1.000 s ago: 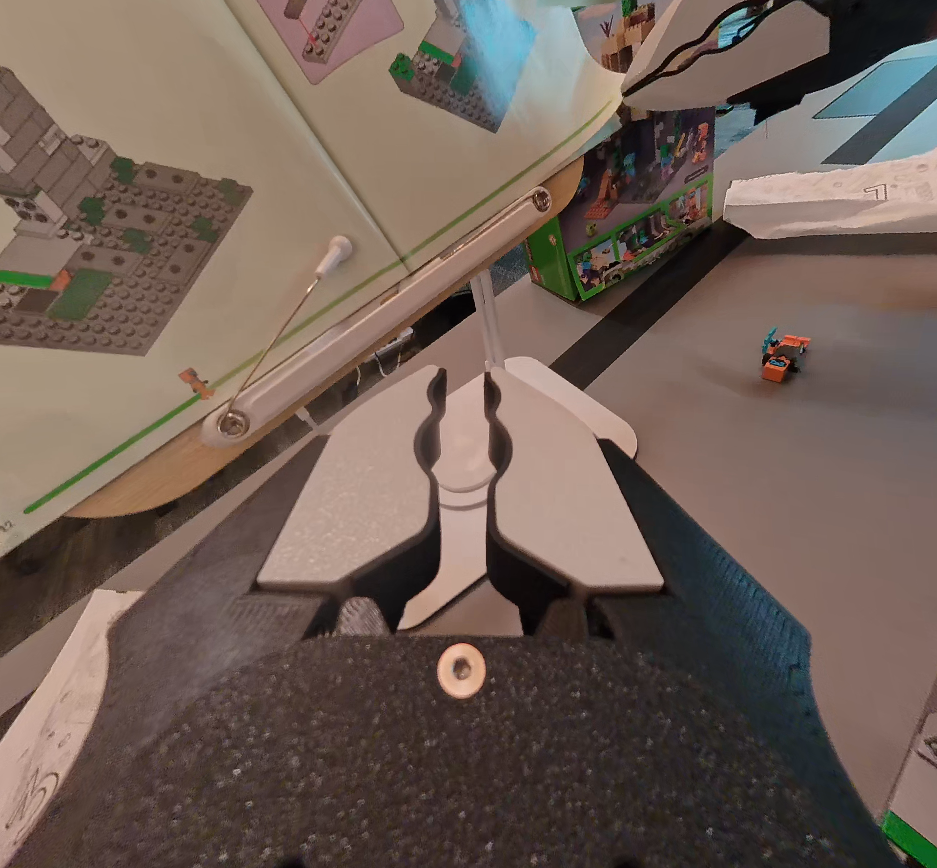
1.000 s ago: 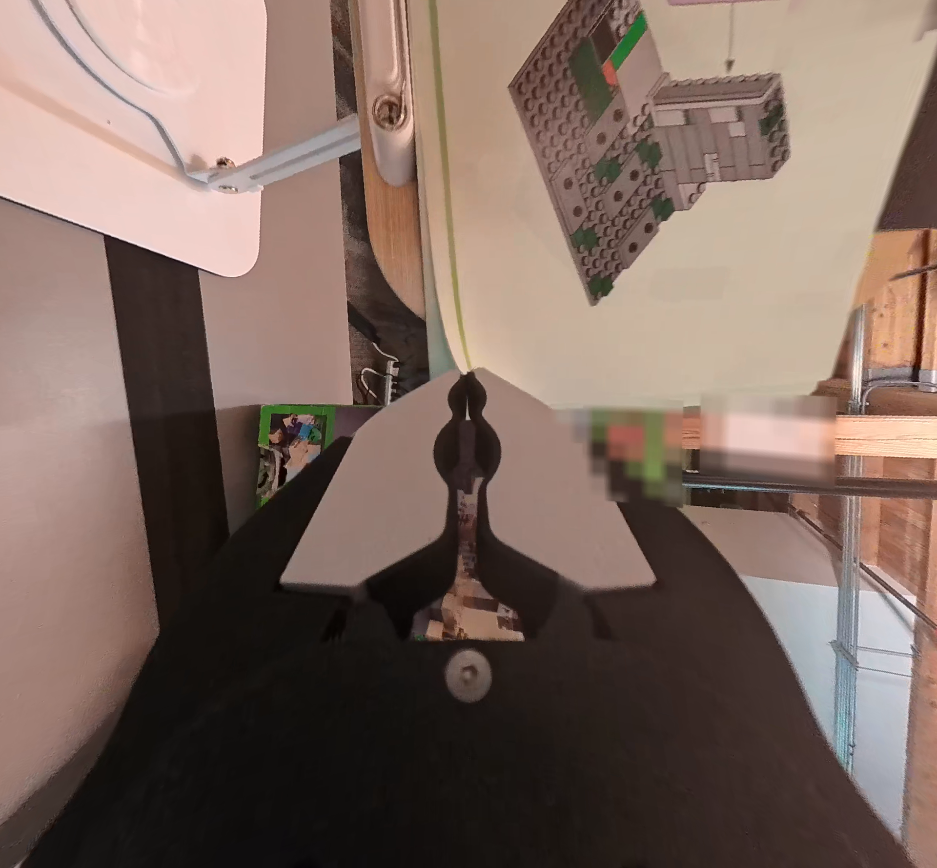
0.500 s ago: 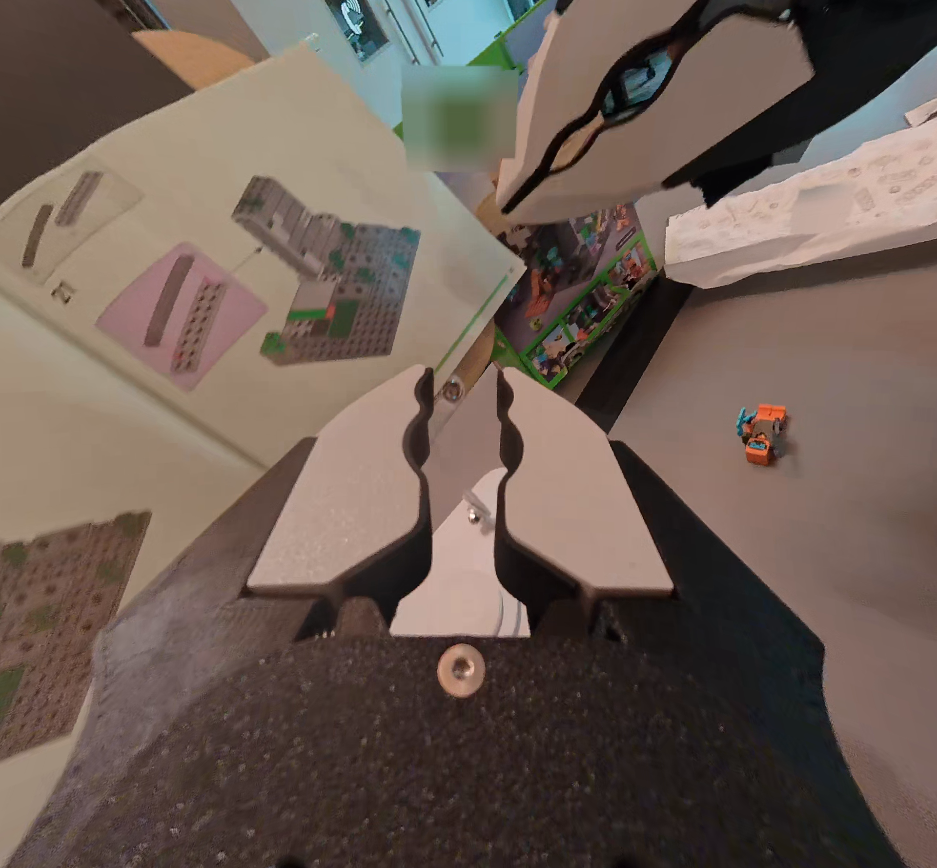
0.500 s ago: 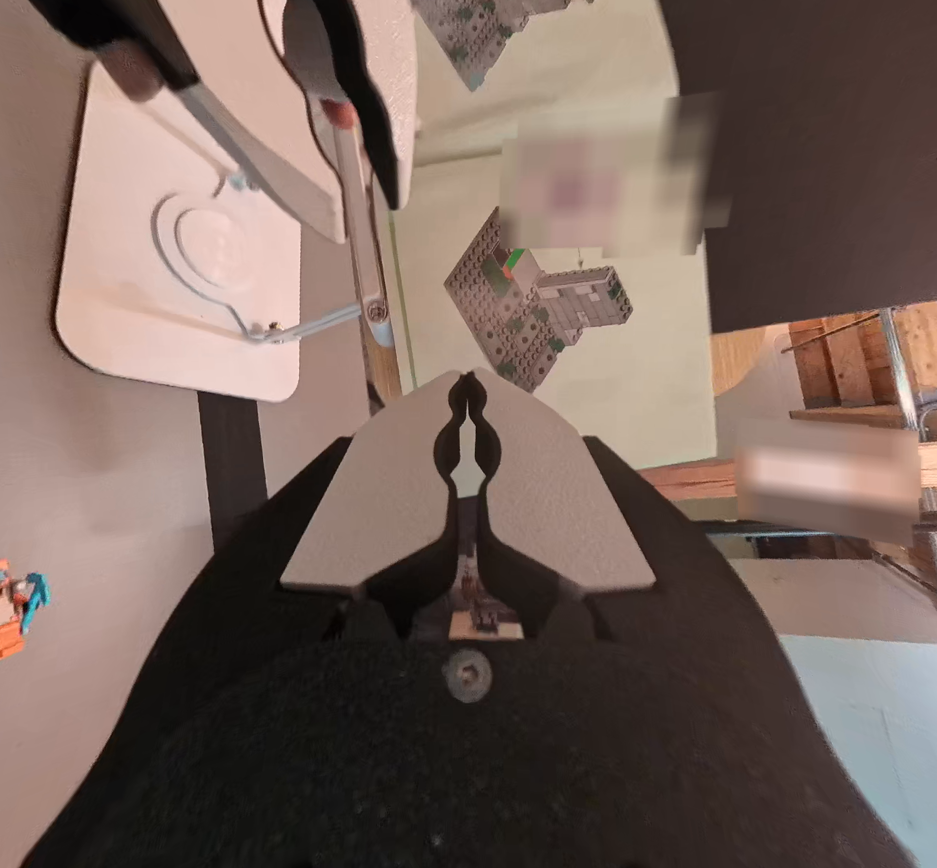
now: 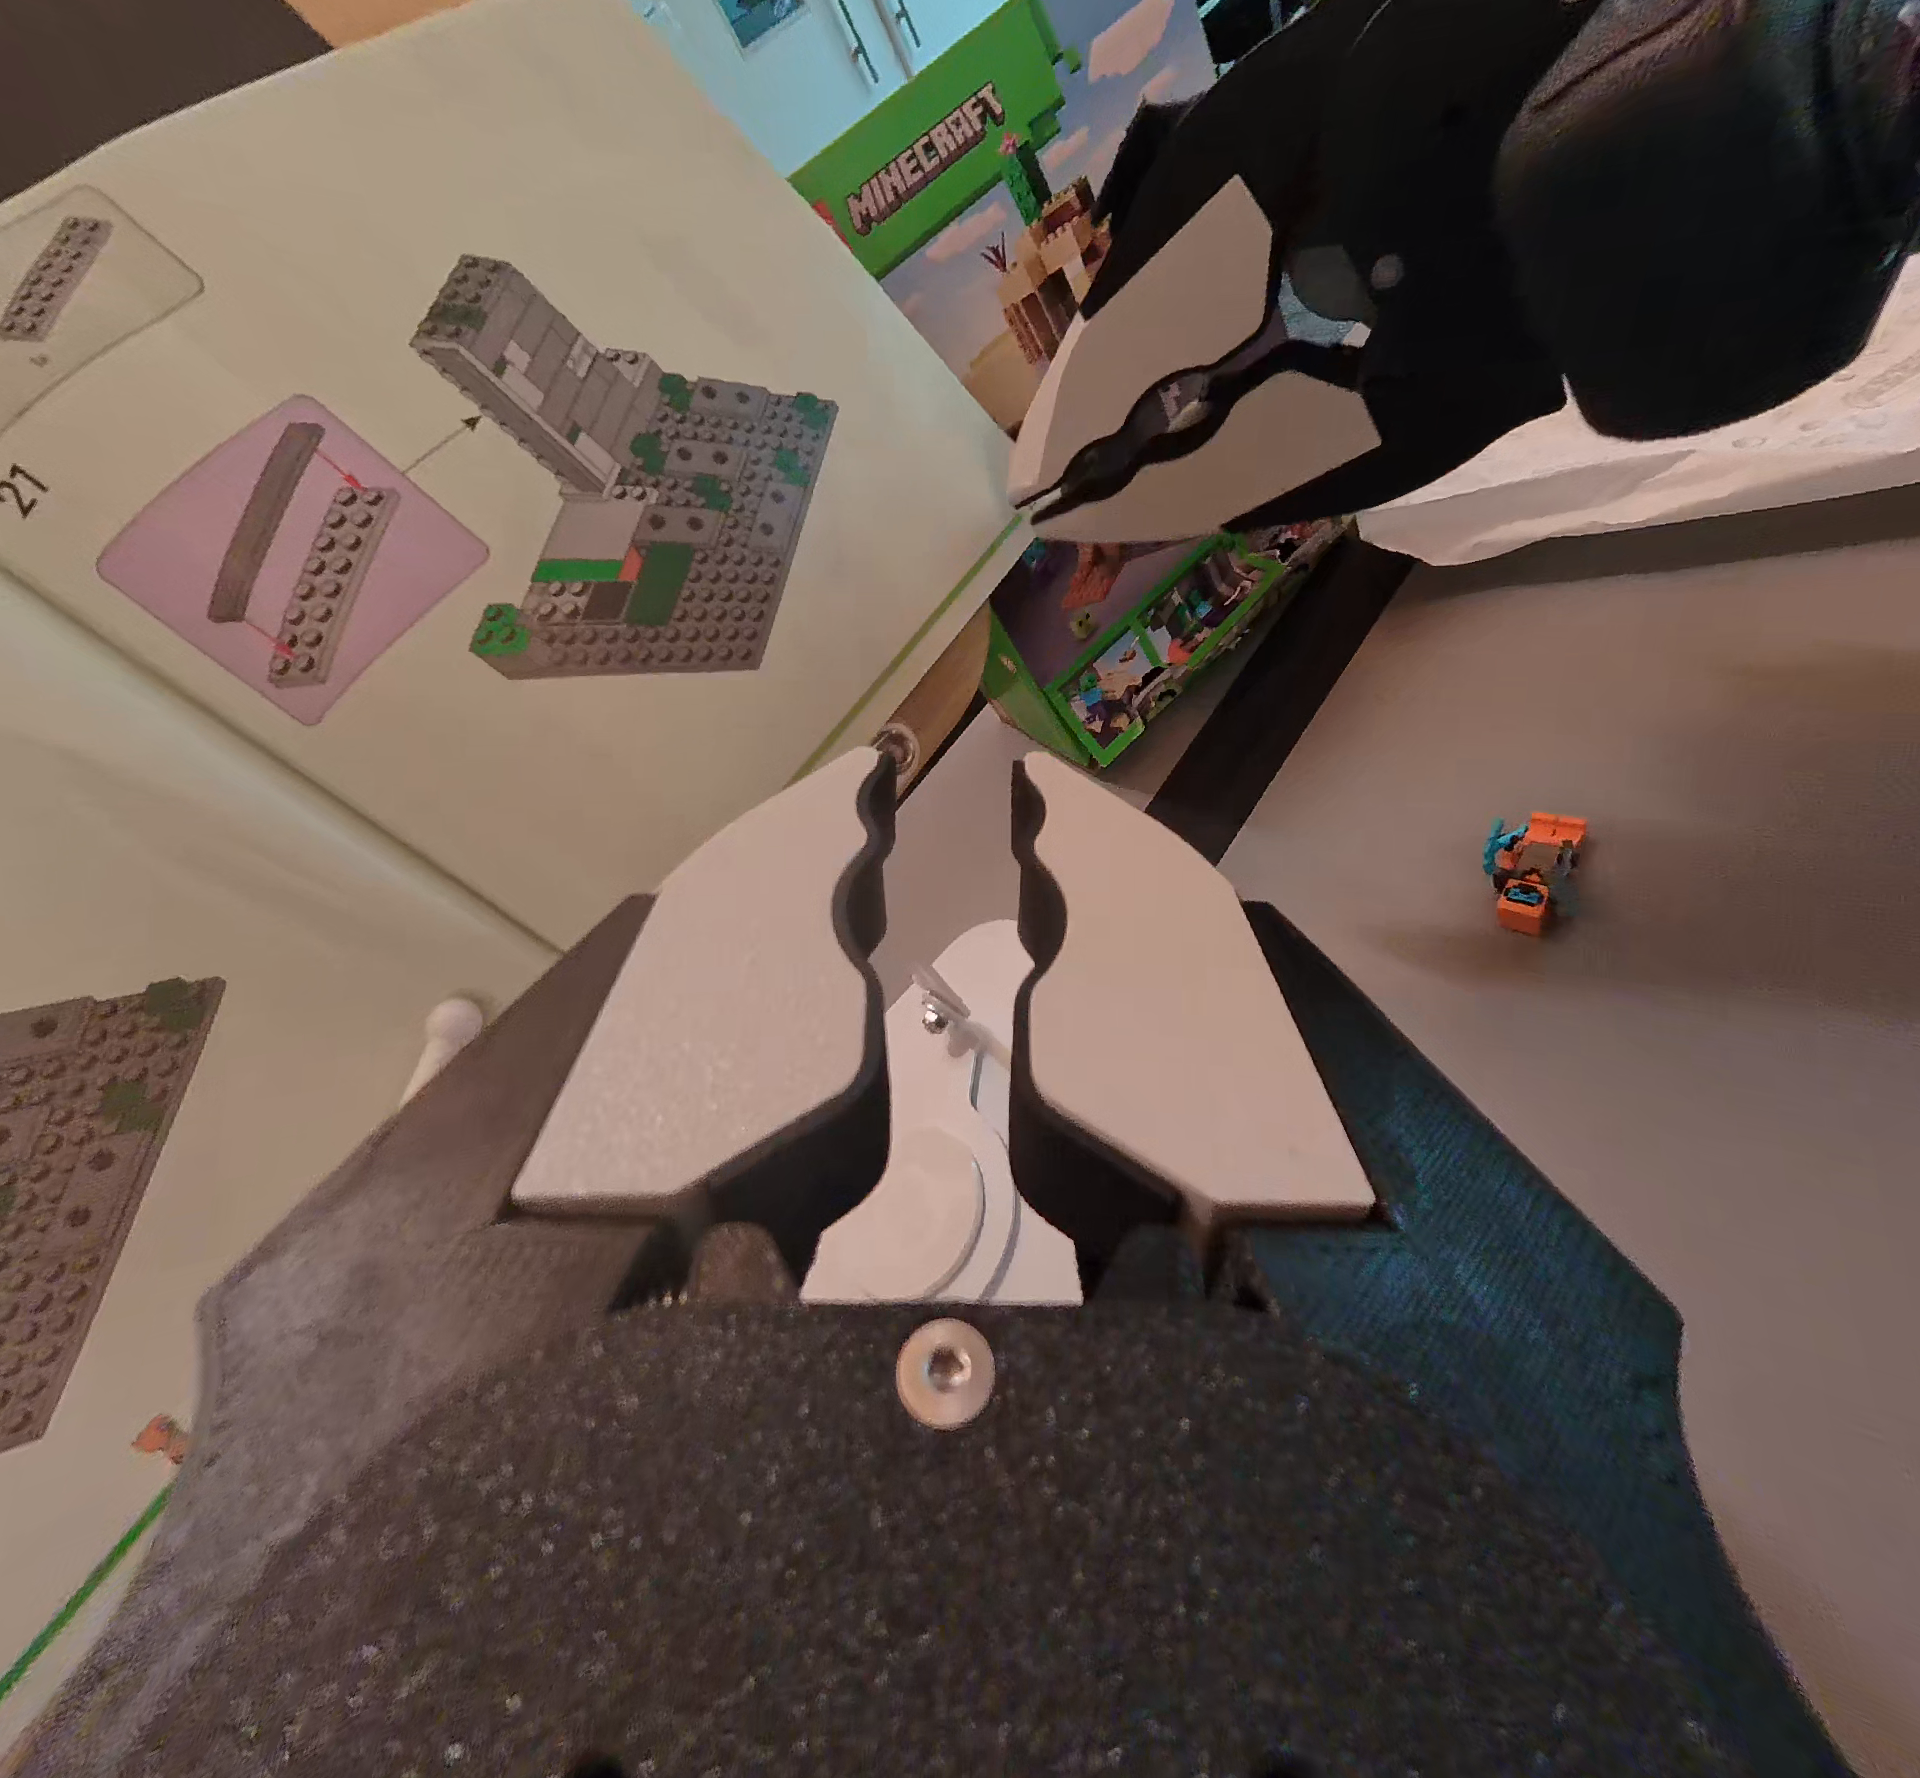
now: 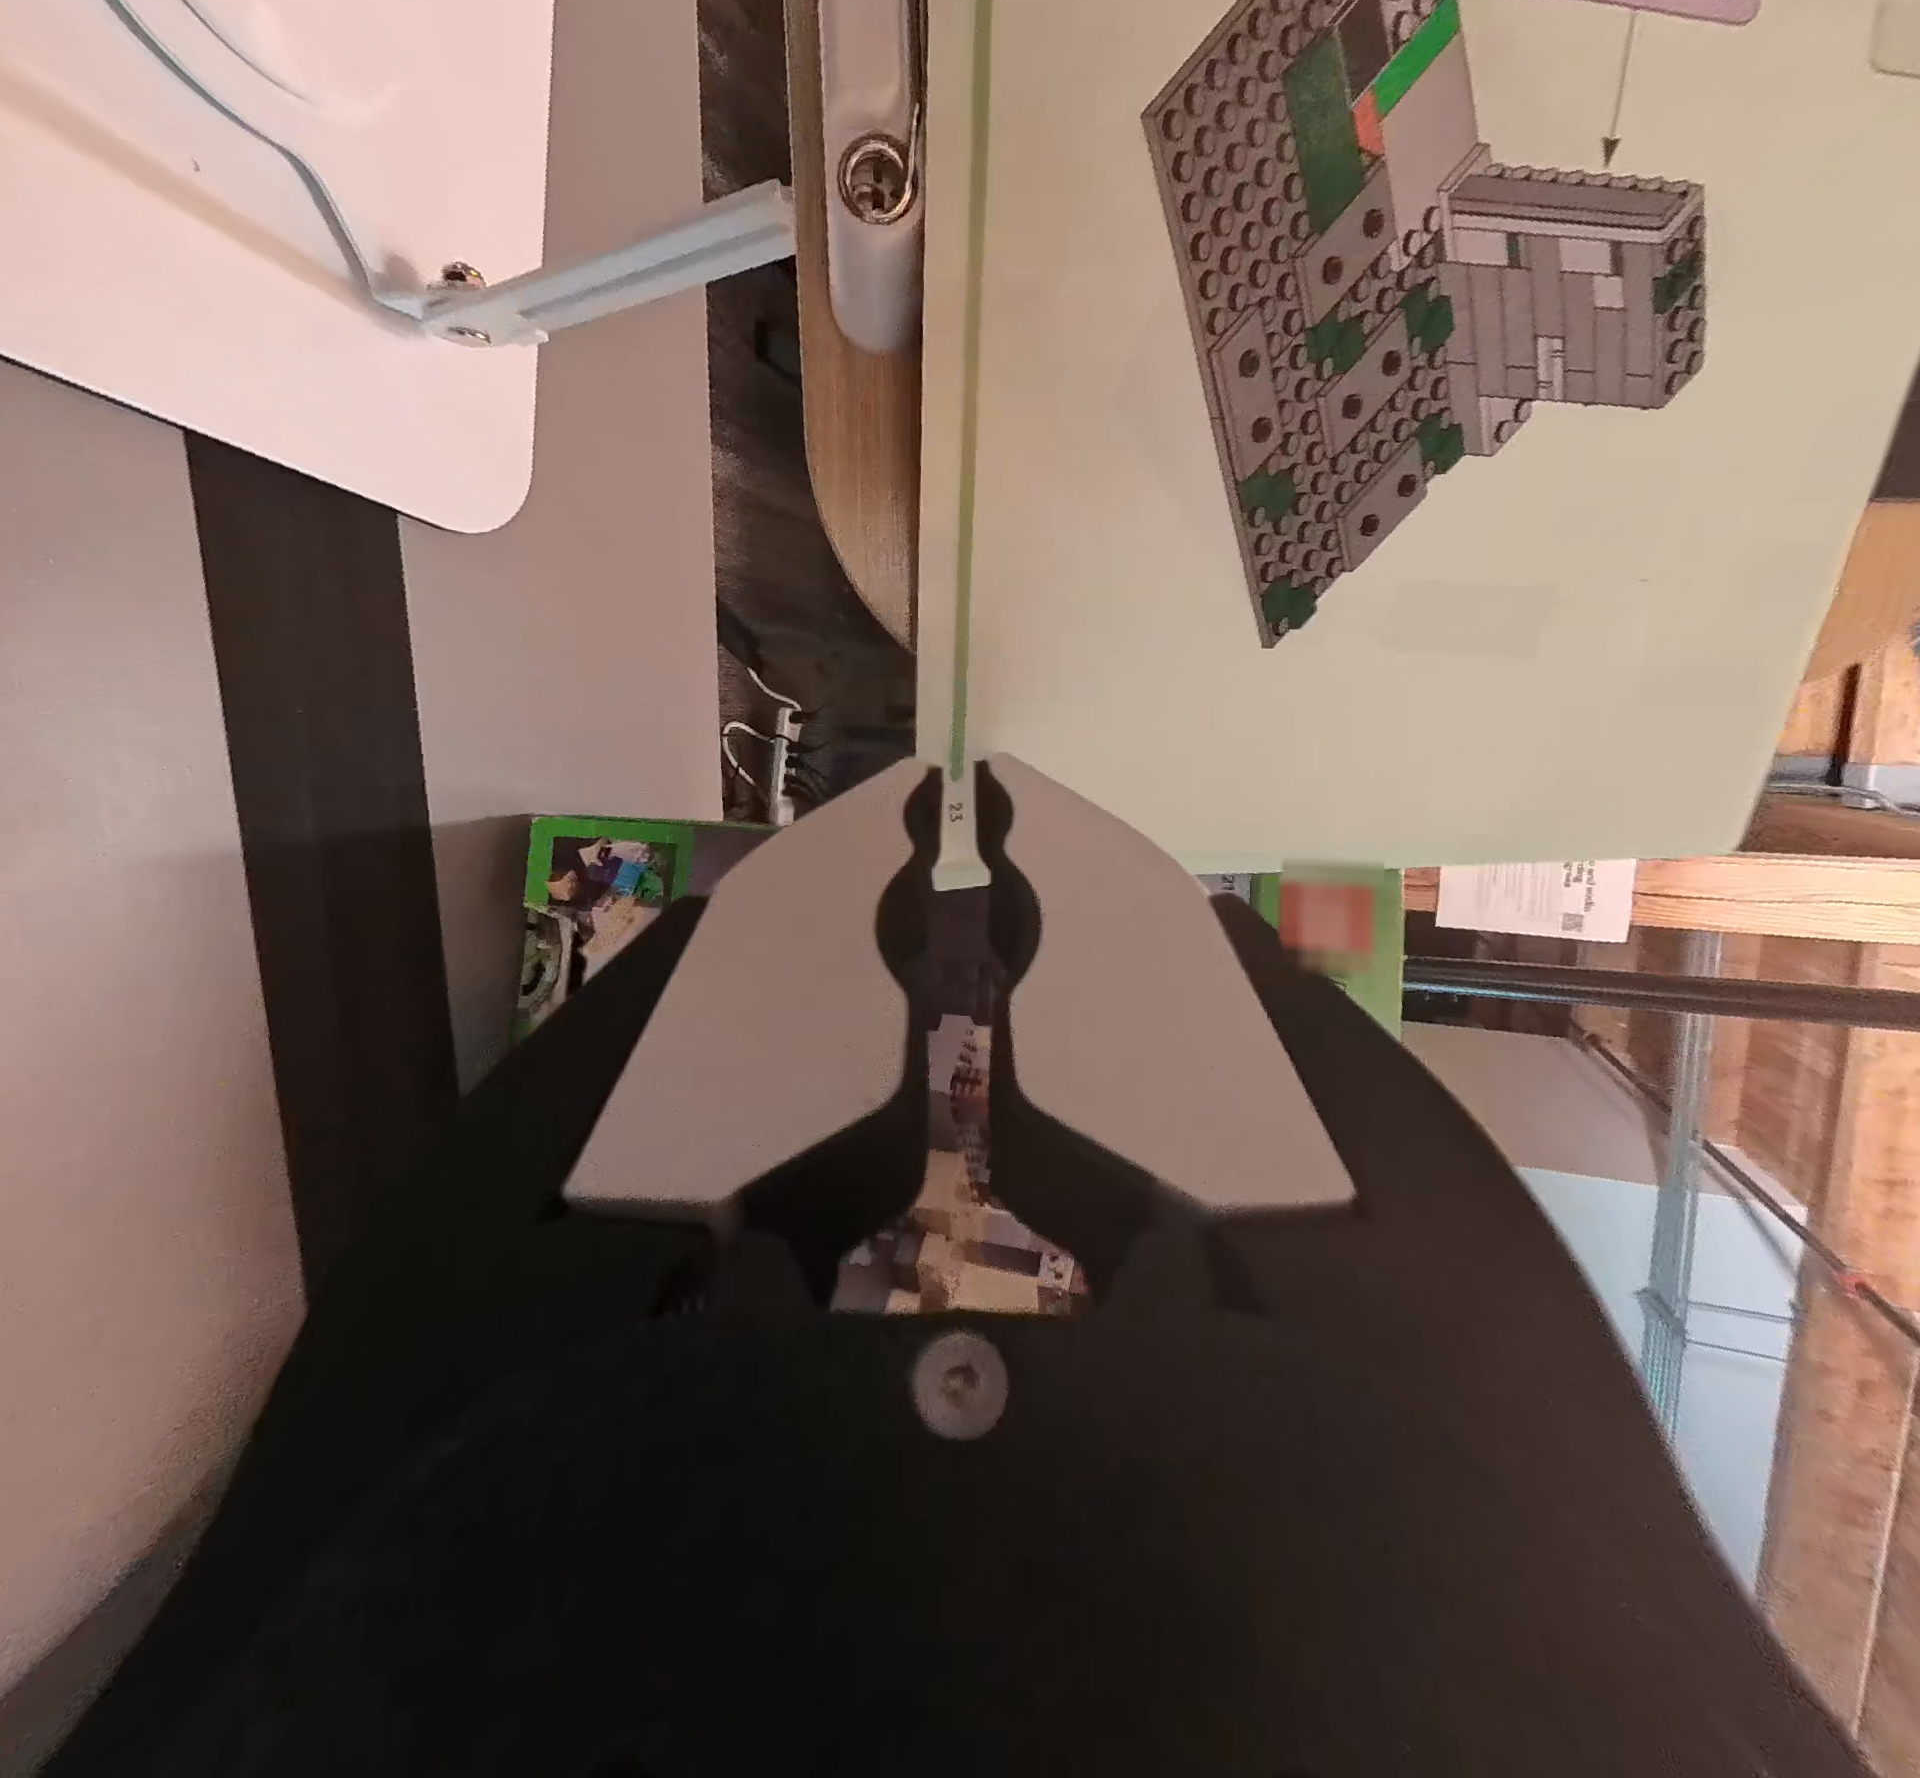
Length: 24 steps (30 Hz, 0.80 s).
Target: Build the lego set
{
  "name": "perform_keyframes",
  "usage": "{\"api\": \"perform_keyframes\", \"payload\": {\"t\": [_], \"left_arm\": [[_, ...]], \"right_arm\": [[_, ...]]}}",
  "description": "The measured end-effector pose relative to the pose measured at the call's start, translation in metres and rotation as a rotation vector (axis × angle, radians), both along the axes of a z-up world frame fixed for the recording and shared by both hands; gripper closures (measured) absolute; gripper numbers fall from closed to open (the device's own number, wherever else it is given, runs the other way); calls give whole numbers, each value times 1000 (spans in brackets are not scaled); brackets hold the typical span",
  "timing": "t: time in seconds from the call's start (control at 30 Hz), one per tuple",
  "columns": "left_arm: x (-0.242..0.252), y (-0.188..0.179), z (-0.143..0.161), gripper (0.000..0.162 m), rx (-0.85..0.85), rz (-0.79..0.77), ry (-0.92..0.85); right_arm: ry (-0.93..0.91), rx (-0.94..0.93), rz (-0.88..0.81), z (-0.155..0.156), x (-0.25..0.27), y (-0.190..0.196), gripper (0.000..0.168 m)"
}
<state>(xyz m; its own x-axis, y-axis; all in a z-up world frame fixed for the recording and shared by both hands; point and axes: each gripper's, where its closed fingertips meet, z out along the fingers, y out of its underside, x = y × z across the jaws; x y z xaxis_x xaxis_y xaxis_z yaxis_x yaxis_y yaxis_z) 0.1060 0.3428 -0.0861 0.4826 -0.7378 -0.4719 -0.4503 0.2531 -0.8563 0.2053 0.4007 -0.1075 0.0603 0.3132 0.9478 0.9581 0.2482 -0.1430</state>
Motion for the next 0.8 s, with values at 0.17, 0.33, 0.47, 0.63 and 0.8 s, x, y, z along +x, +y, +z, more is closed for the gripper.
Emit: {"api": "perform_keyframes", "payload": {"t": [0.17, 0.33, 0.47, 0.63, 0.8], "left_arm": [[-6, 2, -7, 142, -37, 27, -20], [-9, 3, -11, 143, -68, 40, -44], [-11, 2, -10, 143, -86, 47, -68], [-17, 0, -12, 143, -95, 52, -79], [-20, 1, -17, 143, -115, 54, -85]], "right_arm": [[-1, -26, 17, 4, -1, -3, 168], [-5, -78, 26, 1, -1, -8, 168], [-22, -67, 8, -8, 2, -2, 153], [-36, -56, 0, -8, 3, 4, 168], [-30, -86, -3, -1, 2, 1, 168]]}}
